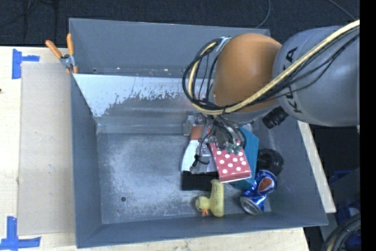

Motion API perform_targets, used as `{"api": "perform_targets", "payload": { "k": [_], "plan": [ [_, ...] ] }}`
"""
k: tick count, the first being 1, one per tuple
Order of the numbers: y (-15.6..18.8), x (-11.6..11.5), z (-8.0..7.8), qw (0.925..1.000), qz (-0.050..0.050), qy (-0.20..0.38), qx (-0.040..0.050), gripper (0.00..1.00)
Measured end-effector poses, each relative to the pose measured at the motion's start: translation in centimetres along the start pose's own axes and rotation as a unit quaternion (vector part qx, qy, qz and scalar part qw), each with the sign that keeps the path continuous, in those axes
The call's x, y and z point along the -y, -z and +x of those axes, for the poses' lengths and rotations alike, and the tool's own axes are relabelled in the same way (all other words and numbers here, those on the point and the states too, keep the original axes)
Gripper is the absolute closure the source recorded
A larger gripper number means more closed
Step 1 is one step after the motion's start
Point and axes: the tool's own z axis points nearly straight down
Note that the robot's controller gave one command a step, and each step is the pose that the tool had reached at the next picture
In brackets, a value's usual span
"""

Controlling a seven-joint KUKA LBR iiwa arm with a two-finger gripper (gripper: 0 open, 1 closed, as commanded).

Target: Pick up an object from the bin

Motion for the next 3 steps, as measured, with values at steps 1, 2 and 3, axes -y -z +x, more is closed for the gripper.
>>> {"api": "perform_targets", "payload": {
  "k": [1, 2, 3],
  "plan": [
    [0.0, 0.0, 0.0, 1.0000, 0.000, 0.000, 0.0000, 0.00],
    [-2.9, 4.2, 1.1, 0.9991, 0.000, 0.043, 0.0005, 0.00],
    [-9.3, 6.1, 2.4, 1.0000, 0.000, 0.010, 0.0016, 0.00]
  ]
}}
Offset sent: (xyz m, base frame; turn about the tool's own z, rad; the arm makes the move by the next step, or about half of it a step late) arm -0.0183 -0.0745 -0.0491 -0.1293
